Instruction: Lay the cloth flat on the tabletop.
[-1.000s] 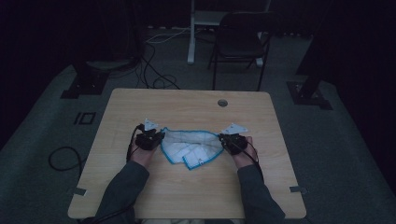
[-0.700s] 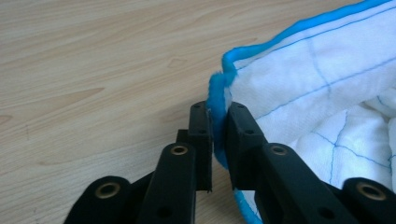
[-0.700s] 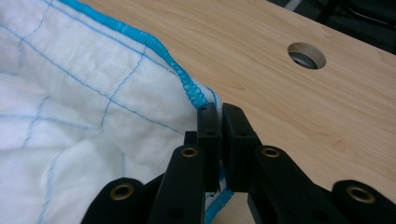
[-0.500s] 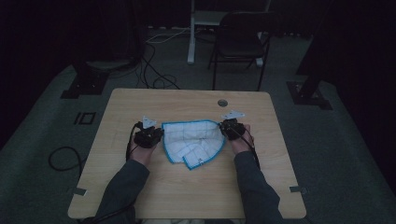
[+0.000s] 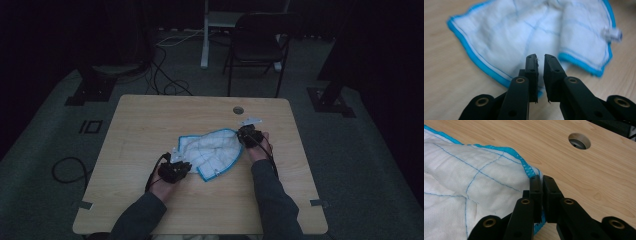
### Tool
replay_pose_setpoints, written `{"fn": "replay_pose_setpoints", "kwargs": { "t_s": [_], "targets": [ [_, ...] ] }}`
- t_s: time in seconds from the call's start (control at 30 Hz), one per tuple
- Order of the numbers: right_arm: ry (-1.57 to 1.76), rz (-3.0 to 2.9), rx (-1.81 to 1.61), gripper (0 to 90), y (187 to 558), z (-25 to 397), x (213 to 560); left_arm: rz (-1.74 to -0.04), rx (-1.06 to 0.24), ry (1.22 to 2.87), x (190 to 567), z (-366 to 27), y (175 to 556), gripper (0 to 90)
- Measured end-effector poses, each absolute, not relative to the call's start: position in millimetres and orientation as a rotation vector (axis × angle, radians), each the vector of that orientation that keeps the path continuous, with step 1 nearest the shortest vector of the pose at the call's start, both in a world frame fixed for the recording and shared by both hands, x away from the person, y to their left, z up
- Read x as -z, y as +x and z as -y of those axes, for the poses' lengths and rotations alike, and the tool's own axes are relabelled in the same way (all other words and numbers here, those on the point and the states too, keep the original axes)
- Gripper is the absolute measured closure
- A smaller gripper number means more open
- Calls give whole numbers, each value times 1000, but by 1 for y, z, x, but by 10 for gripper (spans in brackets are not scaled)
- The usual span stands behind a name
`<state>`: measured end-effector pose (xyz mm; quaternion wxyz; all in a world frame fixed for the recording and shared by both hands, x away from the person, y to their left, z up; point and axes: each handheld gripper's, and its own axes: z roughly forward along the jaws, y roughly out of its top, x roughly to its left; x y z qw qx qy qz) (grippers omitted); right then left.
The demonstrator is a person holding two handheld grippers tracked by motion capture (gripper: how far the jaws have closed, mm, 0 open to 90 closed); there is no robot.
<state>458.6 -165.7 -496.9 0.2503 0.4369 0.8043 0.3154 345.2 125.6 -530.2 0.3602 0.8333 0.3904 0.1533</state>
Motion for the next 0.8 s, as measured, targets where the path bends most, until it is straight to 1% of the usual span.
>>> {"fn": "replay_pose_setpoints", "kwargs": {
  "t_s": [0.13, 0.27, 0.53, 0.8],
  "targets": [
    [1193, -2186, -854, 873, 459, 169, 496, -1005, -386, 2168, 534, -126, 347, 851],
    [1199, -2186, -840, 874, 461, 172, 496, -1017, -407, 2189, 534, -132, 351, 879],
    [1210, -2189, -819, 873, 464, 178, 497, -1115, -478, 2202, 531, -154, 368, 890],
    [1212, -2201, -799, 869, 464, 178, 500, -1188, -496, 2171, 529, -166, 379, 892]
  ]
}}
